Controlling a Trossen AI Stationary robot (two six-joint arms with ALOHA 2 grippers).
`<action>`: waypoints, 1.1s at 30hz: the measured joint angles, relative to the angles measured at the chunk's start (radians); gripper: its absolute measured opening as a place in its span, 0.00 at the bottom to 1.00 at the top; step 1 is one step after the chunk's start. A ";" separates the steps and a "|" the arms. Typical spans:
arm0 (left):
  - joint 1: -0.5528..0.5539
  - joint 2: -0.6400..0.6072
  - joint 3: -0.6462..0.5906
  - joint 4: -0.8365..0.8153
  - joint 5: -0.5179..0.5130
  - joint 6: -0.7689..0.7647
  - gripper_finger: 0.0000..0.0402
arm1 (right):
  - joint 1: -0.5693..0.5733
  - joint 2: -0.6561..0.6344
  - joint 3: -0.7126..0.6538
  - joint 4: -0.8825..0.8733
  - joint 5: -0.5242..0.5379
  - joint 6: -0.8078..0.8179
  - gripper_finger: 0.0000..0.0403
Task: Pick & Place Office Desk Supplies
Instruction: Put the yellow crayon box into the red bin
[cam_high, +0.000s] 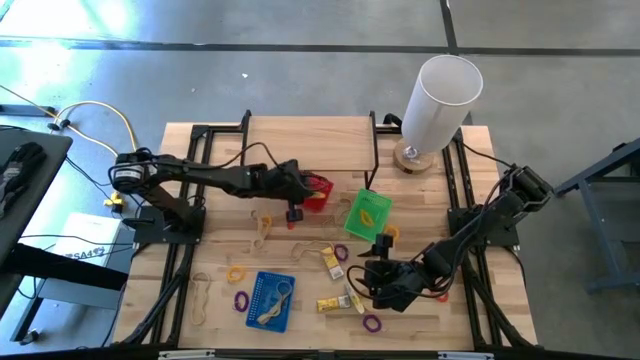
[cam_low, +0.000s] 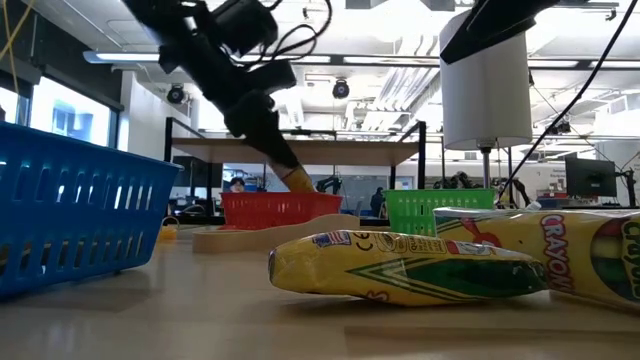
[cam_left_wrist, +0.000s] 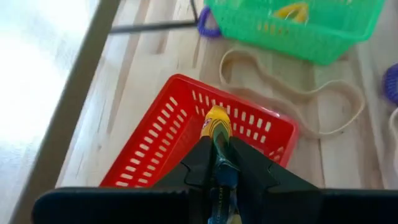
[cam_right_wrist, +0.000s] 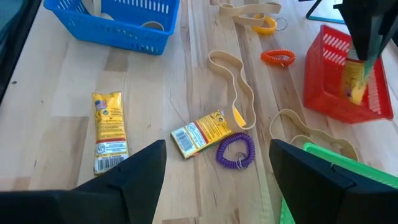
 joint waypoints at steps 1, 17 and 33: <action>0.006 -0.007 -0.016 0.020 0.004 0.000 0.10 | 0.000 0.000 0.000 0.006 0.000 0.000 0.68; 0.051 -0.042 -0.191 0.277 0.077 -0.016 0.10 | 0.000 0.000 0.000 0.036 -0.022 -0.030 0.68; 0.021 -0.038 -0.194 0.261 0.020 0.010 0.10 | 0.000 0.000 0.000 0.051 -0.023 -0.054 0.68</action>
